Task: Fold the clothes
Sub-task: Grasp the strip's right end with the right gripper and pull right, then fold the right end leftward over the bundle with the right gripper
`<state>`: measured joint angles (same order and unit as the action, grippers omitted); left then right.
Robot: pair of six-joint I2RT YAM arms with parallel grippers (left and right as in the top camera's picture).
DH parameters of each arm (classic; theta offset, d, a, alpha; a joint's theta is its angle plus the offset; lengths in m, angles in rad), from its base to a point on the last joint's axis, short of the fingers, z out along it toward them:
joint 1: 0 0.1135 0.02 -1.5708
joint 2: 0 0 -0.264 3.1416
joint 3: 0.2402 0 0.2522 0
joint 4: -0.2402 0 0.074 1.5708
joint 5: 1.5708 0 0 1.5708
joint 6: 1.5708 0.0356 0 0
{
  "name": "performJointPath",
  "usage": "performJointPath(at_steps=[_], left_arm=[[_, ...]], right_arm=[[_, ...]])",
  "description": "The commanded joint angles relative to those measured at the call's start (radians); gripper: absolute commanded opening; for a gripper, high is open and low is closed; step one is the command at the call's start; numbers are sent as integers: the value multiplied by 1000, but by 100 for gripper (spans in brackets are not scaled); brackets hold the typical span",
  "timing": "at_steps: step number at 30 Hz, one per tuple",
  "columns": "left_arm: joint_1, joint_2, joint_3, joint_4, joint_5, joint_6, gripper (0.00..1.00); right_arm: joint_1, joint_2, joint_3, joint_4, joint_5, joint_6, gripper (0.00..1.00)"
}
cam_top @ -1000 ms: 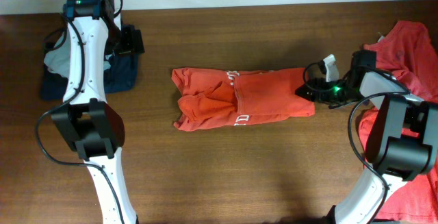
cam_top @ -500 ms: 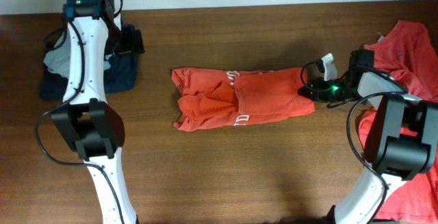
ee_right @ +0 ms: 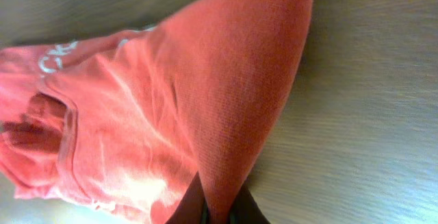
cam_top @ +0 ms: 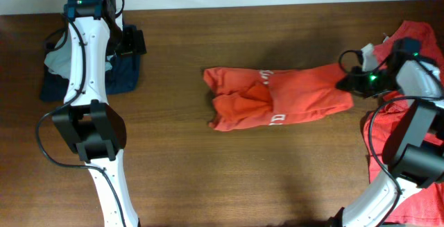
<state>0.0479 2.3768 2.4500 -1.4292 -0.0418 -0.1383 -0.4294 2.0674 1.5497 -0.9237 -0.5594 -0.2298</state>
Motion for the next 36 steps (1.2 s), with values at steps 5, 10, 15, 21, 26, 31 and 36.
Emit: performJointPath(at_steps=[5, 10, 15, 21, 26, 31, 36], left_arm=[[1, -21, 18, -1, 0, 5, 99], [1, -21, 18, -1, 0, 5, 99], [1, -21, 18, -1, 0, 5, 99], [1, -21, 18, -1, 0, 5, 99], [1, -21, 18, -1, 0, 5, 99], [1, -21, 18, -1, 0, 5, 99], [1, -21, 18, -1, 0, 5, 99]], right_arm=[[-9, 5, 213, -160, 205, -34, 4], [12, 5, 348, -272, 206, -62, 4], [75, 4, 465, -381, 206, -103, 4], [211, 5, 492, -443, 243, -134, 4], [340, 5, 491, -483, 347, -137, 4], [488, 5, 486, -512, 393, -137, 4], [585, 5, 452, -509, 396, -137, 4]])
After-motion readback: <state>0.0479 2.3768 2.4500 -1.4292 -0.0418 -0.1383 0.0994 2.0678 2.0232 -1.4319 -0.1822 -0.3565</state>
